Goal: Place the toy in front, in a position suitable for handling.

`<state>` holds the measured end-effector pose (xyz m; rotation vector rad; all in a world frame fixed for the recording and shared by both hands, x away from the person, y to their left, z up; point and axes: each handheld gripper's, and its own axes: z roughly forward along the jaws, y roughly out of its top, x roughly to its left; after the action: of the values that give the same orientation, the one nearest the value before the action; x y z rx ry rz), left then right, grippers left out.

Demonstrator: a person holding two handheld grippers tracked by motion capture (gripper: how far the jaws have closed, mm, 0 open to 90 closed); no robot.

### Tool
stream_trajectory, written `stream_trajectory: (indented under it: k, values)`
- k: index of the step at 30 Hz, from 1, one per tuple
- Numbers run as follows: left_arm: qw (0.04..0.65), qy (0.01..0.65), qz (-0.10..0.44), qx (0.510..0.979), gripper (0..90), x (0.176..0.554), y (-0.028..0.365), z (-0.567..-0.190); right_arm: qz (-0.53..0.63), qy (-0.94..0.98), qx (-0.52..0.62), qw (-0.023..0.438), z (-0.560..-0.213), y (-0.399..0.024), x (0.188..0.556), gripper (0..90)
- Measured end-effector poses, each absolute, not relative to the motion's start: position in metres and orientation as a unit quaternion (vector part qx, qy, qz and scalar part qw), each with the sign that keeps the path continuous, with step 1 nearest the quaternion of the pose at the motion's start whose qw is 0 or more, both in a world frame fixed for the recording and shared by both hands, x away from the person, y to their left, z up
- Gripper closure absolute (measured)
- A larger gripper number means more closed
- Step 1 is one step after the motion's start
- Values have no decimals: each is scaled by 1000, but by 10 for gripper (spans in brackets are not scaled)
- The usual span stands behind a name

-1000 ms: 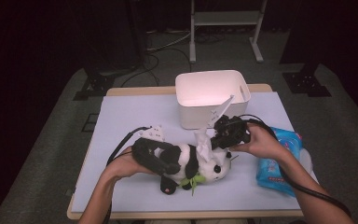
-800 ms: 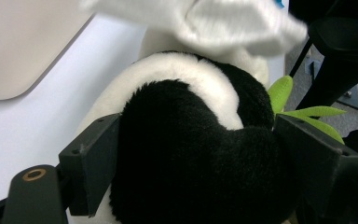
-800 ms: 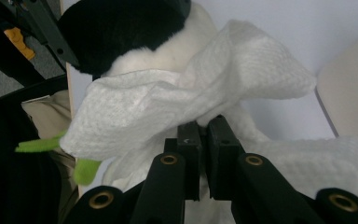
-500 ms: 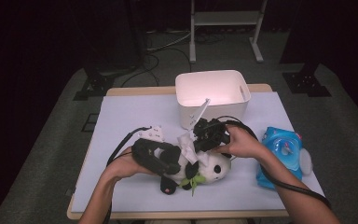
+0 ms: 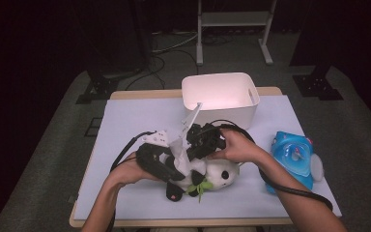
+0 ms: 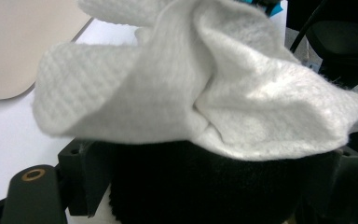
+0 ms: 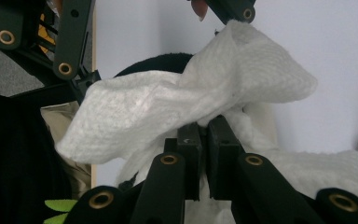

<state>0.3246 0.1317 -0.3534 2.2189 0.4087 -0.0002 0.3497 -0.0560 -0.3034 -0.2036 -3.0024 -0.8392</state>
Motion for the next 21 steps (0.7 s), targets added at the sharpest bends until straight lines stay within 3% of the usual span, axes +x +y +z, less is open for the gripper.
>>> stream_trajectory:
  k: [21]
  values:
    - [412,160,-1,897,165,324,130,-349,-262,-953,-149,-16,-301,-146,359,846]
